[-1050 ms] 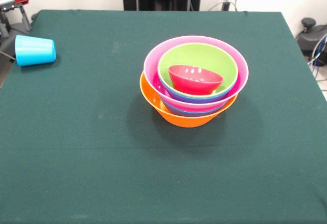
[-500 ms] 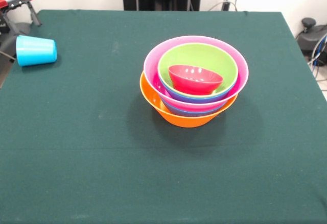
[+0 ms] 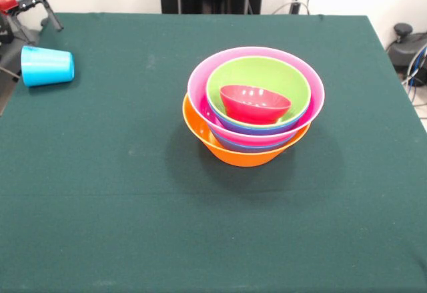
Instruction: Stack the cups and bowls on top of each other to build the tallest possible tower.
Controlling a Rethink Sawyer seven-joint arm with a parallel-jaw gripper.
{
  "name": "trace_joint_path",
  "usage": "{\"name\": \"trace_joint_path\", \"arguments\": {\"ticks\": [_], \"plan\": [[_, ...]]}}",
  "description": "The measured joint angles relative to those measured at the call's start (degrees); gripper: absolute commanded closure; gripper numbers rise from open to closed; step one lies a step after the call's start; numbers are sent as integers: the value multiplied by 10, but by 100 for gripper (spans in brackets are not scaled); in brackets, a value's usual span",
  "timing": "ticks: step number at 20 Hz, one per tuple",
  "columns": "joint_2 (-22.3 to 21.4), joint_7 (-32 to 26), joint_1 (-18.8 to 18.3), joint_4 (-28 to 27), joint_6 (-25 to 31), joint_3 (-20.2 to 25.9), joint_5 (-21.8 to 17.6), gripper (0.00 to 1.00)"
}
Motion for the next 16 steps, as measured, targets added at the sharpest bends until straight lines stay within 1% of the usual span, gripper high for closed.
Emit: {"name": "trace_joint_path", "arguments": {"ticks": [6,9,16], "plan": [[10,-13,0,0,11,0,7,0],[11,-22,0,1,11,0,7,0],[8,-23,0,2,11,0,7,0]]}}
